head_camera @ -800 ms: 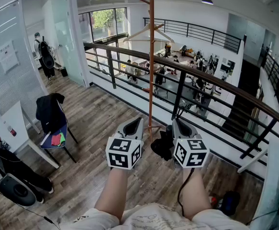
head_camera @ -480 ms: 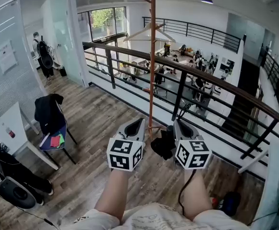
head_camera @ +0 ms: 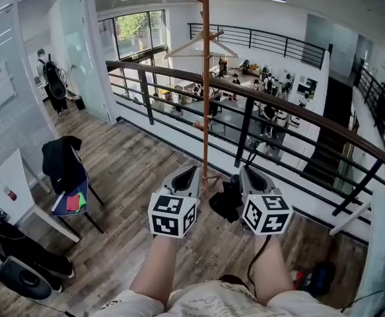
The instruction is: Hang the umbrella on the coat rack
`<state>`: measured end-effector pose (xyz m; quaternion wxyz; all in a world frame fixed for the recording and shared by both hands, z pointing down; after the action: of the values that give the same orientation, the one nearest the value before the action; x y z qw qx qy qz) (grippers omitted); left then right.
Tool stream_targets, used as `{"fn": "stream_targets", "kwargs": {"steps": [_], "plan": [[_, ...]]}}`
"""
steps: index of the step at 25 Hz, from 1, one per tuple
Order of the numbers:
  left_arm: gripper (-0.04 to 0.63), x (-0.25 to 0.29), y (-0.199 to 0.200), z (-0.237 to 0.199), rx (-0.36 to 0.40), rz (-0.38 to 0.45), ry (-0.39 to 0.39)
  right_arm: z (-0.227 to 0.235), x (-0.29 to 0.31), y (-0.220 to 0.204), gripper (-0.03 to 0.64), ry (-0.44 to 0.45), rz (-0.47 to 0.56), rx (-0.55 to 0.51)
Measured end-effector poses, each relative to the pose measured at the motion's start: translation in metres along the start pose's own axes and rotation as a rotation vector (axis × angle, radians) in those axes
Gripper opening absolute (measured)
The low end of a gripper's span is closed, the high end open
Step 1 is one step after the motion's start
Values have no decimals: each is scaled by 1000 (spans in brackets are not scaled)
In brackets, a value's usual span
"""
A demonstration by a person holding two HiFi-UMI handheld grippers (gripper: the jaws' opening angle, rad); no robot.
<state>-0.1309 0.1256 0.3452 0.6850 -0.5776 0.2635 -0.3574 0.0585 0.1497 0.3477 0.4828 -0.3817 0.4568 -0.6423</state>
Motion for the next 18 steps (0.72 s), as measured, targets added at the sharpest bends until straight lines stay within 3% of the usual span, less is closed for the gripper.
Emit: {"fn": "stream_targets", "kwargs": {"steps": [10,18], "plan": [[3,50,-19,-17,14,-26,-26,26,46,-6,5,-10,-3,15],[3,133,-13,-39,28,-20,-12,75,112,15,5,8,5,5]]}}
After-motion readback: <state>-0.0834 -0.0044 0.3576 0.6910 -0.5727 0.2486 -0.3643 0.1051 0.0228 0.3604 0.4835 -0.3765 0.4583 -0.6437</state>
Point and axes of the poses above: the fingertips, and each gripper's own axes: x forward along the fingers, z to its right, y out of its top, the point moved 7 cm from there along -x, backward along the fingers, and after that the axes turned 12 degrees about x, right-handed, at the moved point
